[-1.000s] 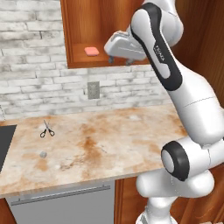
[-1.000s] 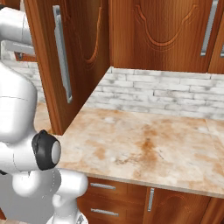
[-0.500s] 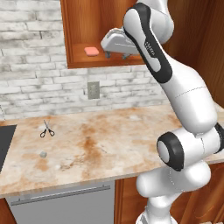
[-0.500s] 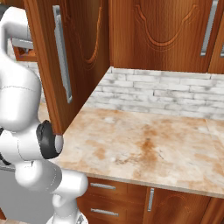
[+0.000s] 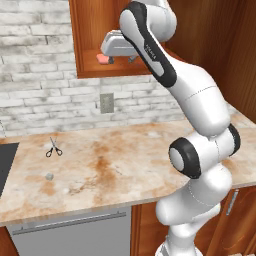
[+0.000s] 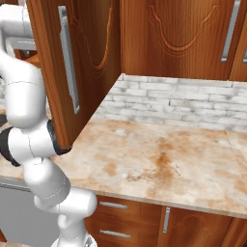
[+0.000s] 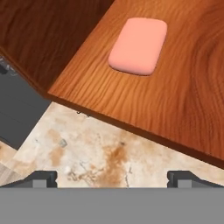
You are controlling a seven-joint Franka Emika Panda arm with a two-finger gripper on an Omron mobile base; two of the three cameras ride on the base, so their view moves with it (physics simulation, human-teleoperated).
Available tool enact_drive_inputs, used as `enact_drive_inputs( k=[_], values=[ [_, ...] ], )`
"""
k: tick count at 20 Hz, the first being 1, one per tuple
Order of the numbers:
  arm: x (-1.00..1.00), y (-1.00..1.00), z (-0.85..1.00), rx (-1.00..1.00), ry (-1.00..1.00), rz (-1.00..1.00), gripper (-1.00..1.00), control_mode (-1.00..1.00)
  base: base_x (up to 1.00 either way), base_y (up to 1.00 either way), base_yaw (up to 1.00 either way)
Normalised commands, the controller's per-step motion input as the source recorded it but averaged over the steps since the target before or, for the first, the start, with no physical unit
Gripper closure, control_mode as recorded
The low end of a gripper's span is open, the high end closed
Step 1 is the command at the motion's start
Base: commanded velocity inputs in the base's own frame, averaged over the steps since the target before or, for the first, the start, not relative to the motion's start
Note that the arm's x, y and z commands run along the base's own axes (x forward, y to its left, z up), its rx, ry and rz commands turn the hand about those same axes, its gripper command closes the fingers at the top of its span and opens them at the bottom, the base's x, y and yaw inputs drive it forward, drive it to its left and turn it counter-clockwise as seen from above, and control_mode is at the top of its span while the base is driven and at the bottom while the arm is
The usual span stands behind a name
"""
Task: Open the cabinet. Pick the bar soap and place it next to the sink. Then close the cabinet.
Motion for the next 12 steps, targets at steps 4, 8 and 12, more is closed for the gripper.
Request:
enact_drive_inputs(
  k=[4, 8, 12],
  values=[
    [0.35, 0.24, 0.00, -0.05, 0.00, -0.05, -1.00, -1.00, 0.00, 0.00, 0.00],
    [0.49, 0.01, -0.05, -0.03, 0.00, -0.10, -1.00, -1.00, 0.00, 0.00, 0.00],
    [0.76, 0.00, -0.01, 0.00, 0.00, -0.15, -1.00, -1.00, 0.00, 0.00, 0.00]
  ],
)
